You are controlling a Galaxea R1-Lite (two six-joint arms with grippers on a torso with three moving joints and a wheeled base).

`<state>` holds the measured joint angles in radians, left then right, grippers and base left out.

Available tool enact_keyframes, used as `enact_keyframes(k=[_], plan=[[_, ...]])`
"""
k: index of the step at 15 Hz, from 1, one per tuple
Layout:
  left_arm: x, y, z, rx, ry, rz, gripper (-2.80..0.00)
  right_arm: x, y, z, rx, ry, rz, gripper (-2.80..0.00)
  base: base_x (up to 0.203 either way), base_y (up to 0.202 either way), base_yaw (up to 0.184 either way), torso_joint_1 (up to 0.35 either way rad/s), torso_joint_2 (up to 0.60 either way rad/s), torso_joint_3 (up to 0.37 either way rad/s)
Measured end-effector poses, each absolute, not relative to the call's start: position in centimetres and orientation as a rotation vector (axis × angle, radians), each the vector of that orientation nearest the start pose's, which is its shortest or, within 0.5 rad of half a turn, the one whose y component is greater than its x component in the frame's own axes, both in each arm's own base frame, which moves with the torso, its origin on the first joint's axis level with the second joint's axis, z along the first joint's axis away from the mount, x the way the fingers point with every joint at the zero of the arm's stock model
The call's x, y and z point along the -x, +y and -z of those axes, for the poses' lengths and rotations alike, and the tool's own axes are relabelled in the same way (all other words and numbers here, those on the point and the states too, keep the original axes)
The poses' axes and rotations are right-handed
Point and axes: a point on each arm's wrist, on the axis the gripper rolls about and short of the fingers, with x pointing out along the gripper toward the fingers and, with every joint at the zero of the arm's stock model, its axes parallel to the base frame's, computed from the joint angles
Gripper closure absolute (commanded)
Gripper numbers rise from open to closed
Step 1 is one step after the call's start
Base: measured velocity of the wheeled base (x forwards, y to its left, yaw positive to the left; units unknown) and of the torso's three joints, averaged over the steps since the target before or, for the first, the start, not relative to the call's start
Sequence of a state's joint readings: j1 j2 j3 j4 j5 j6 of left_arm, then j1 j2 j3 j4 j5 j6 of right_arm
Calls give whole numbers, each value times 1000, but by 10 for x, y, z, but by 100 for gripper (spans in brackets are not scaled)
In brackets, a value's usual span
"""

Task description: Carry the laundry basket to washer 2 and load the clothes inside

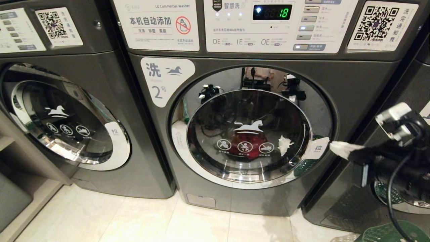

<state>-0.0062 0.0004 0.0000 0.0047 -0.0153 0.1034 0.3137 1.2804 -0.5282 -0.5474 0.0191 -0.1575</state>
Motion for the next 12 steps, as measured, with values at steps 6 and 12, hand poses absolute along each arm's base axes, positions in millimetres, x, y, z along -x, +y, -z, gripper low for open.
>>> enact_keyframes(k=[6, 12], plan=[[23, 0, -75, -103, 4, 22, 0, -69, 17, -133, 80, 330, -308, 0, 0, 0, 0, 0, 0, 0], [23, 0, -75, -94, 5, 22, 0, 9, 3, -97, 102, 65, -208, 0, 0, 0, 0, 0, 0, 0]])
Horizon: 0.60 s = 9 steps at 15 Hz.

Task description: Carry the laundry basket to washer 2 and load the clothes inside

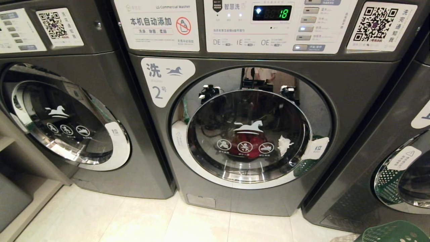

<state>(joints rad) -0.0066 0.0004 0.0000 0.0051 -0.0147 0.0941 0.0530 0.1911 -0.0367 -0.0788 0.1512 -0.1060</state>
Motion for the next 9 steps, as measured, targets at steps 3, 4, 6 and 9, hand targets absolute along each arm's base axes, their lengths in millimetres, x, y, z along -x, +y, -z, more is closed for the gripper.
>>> enact_keyframes(k=[3, 4, 6, 9], plan=[[23, 0, -75, -87, 5, 21, 0, 19, 0, -87, 107, -42, -38, 0, 0, 0, 0, 0, 0, 0], [23, 0, -75, -87, 5, 21, 0, 20, 0, -85, 103, -49, -28, 0, 0, 0, 0, 0, 0, 0], [23, 0, -75, -84, 5, 20, 0, 22, 0, -84, 79, -68, -20, 0, 0, 0, 0, 0, 0, 0], [23, 0, -75, -84, 3, 20, 0, 23, 0, -84, 42, -82, -12, 0, 0, 0, 0, 0, 0, 0]])
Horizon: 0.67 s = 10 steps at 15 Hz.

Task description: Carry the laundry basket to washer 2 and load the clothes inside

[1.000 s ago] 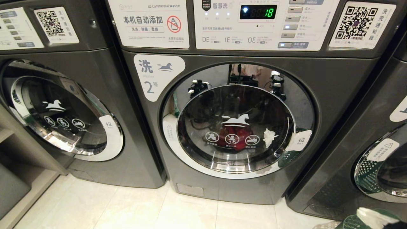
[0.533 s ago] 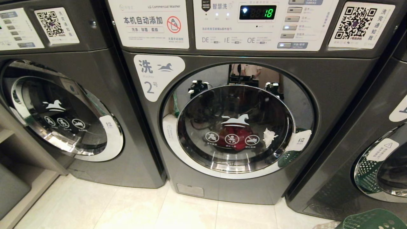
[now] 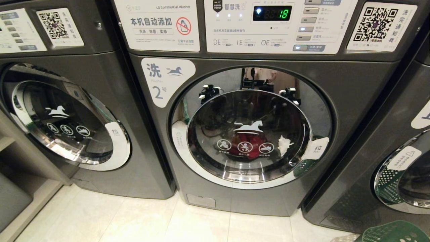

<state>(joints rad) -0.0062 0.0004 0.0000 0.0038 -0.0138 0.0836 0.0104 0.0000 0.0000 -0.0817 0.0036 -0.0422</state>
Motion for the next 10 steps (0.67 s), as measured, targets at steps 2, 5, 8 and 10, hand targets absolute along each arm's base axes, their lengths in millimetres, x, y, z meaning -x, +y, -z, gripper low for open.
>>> enact_keyframes(k=[2, 5, 8, 10], plan=[[23, 0, -75, -84, 3, 20, 0, 23, 0, -84, 41, -84, -13, 0, 0, 0, 0, 0, 0, 0], [23, 0, -75, -84, 3, 20, 0, 23, 0, -84, 44, -84, -14, 0, 0, 0, 0, 0, 0, 0], [23, 0, -75, -84, 4, 20, 0, 23, 0, -84, 70, -82, -12, 0, 0, 0, 0, 0, 0, 0], [23, 0, -75, -84, 4, 20, 0, 23, 0, -84, 74, -83, -12, 0, 0, 0, 0, 0, 0, 0]])
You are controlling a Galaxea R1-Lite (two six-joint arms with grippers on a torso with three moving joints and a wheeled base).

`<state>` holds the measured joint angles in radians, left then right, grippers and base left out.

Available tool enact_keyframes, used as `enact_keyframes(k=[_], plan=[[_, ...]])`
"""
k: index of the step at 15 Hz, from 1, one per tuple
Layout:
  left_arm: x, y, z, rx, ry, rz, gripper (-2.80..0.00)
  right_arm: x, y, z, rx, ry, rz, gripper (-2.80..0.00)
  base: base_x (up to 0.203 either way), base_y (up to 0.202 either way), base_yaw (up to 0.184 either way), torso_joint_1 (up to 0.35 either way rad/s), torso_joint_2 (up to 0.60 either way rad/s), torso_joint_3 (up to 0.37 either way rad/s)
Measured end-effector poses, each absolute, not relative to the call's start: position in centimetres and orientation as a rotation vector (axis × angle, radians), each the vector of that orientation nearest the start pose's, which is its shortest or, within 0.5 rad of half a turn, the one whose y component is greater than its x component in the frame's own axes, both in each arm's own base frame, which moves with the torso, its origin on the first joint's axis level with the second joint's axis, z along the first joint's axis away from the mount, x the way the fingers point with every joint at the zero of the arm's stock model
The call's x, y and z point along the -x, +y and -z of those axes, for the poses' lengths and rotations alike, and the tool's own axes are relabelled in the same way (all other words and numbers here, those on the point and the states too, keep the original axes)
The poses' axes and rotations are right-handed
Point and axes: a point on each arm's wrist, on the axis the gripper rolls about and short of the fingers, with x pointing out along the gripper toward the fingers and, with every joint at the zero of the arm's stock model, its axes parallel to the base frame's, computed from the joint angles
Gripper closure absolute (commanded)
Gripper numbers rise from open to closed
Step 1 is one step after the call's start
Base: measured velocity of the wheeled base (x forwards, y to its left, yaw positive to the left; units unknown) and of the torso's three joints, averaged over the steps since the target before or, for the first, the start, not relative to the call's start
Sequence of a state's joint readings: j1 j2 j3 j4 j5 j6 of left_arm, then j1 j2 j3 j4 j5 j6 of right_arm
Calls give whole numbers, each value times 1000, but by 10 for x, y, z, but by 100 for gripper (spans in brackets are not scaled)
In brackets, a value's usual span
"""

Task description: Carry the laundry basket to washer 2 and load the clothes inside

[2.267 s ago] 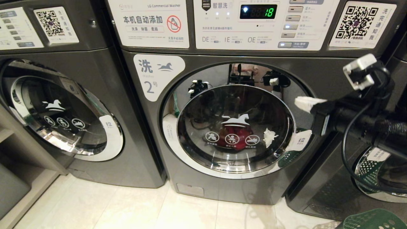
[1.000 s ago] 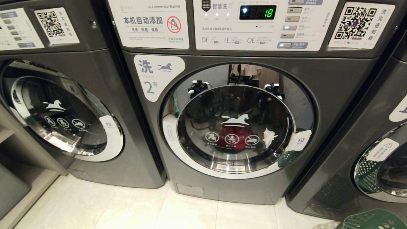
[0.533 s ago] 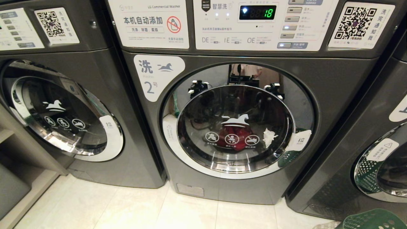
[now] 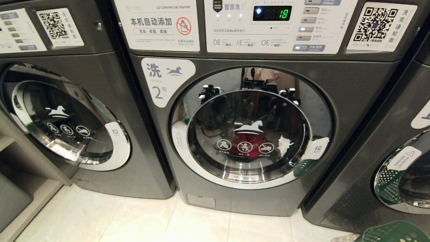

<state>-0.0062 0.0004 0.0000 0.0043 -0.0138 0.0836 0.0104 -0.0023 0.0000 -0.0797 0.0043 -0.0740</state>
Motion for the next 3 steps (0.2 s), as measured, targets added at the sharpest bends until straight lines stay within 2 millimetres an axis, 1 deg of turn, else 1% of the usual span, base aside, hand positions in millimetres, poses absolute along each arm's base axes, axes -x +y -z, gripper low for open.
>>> enact_keyframes(k=[3], plan=[[23, 0, -75, -84, 4, 20, 0, 23, 0, -84, 90, -82, -12, 0, 0, 0, 0, 0, 0, 0]])
